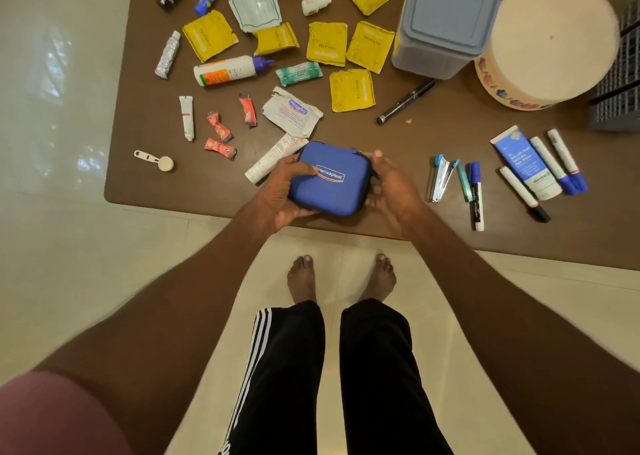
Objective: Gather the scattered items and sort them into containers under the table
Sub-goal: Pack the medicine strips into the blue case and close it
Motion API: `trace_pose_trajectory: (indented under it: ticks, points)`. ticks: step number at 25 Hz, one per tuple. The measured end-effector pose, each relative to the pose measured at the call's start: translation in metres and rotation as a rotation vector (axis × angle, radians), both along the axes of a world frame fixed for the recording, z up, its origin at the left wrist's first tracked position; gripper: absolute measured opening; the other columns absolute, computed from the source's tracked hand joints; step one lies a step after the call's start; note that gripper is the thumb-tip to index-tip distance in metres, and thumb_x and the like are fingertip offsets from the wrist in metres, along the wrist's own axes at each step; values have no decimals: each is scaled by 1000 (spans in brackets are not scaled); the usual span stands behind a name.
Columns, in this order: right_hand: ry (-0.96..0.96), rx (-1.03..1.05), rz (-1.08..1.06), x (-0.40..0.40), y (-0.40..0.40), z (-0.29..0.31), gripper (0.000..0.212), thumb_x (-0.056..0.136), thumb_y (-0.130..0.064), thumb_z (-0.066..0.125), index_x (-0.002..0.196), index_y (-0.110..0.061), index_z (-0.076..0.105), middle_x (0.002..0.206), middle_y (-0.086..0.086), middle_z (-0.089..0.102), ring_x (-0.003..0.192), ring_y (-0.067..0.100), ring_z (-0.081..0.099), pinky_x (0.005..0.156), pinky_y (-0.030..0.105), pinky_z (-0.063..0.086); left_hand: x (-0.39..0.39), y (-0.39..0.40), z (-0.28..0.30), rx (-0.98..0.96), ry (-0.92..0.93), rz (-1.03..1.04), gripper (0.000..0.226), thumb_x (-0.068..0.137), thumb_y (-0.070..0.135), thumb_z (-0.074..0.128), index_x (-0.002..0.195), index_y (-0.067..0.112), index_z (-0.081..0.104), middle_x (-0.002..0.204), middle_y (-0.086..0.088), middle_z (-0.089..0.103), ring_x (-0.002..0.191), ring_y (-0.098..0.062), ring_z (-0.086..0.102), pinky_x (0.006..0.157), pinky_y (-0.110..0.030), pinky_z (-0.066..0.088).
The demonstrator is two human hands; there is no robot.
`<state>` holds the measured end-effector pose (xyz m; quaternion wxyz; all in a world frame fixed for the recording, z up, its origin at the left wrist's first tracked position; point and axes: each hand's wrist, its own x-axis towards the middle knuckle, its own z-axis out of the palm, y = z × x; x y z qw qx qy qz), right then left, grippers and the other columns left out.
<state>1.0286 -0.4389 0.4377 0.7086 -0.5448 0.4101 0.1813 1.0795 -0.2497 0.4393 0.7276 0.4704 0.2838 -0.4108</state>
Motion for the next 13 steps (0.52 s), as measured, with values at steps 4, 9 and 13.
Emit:
trace_pose_trajectory:
  ticks: [4, 9, 13]
  points:
    - [18, 50, 162, -3, -13, -6, 30, 109, -29, 43, 116, -30, 72, 103, -2, 67, 74, 13, 53, 52, 23, 42, 10, 6, 2, 31, -50, -231, 49, 88, 12, 70, 135, 25, 60, 131, -8, 68, 109, -31, 69, 94, -54, 56]
    - [-20, 240, 147, -1, -23, -5, 24, 105, -19, 52, 117, -16, 72, 108, 6, 72, 87, 16, 67, 67, 29, 57, 20, 0, 3, 125, -108, -351, 34, 85, 23, 82, 116, 24, 66, 124, -15, 71, 116, -39, 67, 99, -56, 54]
    - [-3, 31, 159, 2, -36, -11, 10, 95, -17, 71, 102, -10, 75, 95, 8, 71, 81, 14, 61, 67, 26, 58, 27, -2, 4, 189, -164, -447, 31, 87, 25, 80, 115, 25, 66, 118, -12, 74, 102, -29, 72, 83, -41, 62]
